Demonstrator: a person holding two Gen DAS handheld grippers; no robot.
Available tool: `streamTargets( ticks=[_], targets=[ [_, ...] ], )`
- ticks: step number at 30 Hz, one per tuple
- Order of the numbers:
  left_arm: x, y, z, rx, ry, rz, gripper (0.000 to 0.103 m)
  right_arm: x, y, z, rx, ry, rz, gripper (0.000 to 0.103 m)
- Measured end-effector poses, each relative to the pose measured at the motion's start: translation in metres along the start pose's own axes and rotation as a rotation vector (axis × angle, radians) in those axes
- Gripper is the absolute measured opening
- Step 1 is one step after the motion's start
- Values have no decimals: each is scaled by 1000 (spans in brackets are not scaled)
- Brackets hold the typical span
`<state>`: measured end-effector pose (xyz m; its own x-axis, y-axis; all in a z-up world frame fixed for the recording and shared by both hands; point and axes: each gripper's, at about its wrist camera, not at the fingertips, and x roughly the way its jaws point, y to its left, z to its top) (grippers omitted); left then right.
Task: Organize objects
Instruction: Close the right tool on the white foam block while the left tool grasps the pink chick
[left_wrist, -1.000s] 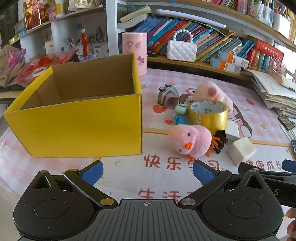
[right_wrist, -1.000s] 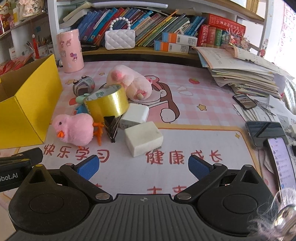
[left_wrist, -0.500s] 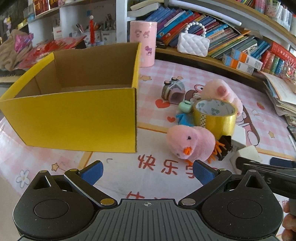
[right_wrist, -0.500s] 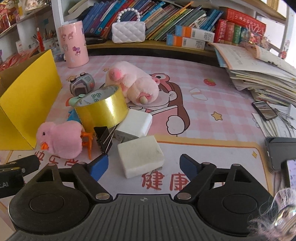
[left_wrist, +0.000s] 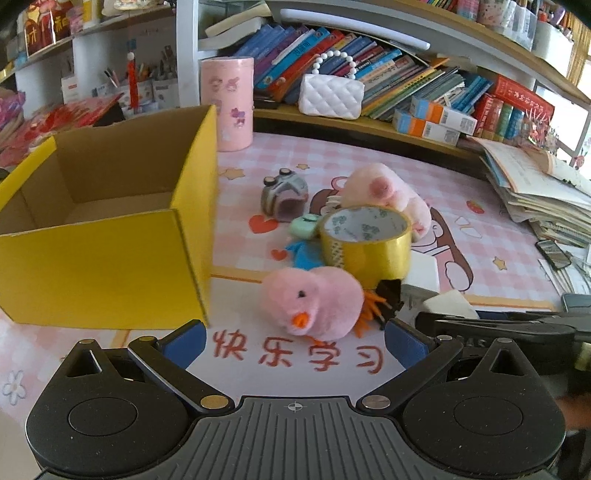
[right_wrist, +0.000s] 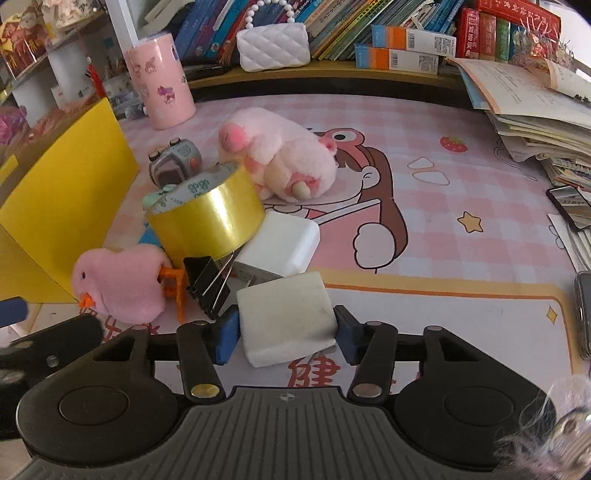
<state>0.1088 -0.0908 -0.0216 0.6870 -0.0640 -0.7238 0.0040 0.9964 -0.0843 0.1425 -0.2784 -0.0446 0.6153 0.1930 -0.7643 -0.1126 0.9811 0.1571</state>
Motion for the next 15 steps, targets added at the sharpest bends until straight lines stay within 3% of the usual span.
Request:
streamTargets(
  ticks=[4,7,15],
  targets=[
    [9,-11,3,16,-2,6,103,-11,-12,2,19,-25,8,49],
    [19,-22,5,90,2,75,100,-18,-20,2,13,-44,5,49],
    [38,-25,12,80,10,112,84,-27,-25,2,-42,-70,35,49]
  ],
)
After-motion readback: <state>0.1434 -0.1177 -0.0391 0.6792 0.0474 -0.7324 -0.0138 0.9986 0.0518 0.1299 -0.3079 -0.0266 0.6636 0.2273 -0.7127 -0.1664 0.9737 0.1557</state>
